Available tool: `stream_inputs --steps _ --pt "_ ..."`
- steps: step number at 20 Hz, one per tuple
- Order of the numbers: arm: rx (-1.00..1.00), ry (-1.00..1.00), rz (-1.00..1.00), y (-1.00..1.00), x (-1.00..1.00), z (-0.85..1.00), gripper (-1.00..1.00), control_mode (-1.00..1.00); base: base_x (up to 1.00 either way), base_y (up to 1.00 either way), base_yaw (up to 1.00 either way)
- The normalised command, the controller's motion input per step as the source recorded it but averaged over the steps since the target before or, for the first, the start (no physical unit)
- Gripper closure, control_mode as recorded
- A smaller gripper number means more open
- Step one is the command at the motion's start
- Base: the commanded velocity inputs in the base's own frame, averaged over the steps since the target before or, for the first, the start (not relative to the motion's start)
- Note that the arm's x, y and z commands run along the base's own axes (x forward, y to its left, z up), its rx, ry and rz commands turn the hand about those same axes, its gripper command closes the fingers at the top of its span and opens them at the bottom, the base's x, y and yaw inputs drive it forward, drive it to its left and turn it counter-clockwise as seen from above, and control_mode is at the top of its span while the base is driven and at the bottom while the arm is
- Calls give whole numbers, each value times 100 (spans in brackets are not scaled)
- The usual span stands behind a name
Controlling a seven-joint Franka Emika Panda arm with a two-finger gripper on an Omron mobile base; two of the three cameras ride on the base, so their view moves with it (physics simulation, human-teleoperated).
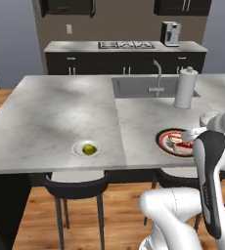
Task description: Take the smaller bowl and place it next to the appetizer plate on the dining counter , and place the larger bowl next to the plate with cooked food.
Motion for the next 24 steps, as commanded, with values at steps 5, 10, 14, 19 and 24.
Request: stream_inputs --steps 5,10,14,19,24 --pt "0 0 0 0 0 0 -100 100 38 100 0" --pt "0 0 0 0 0 0 -100 100 24 100 0" --pt "0 0 0 0 0 0 -100 100 17 100 1" --pt "0 0 0 0 0 0 -100 100 12 100 0" --pt "0 0 0 0 0 0 -100 100 20 100 0"
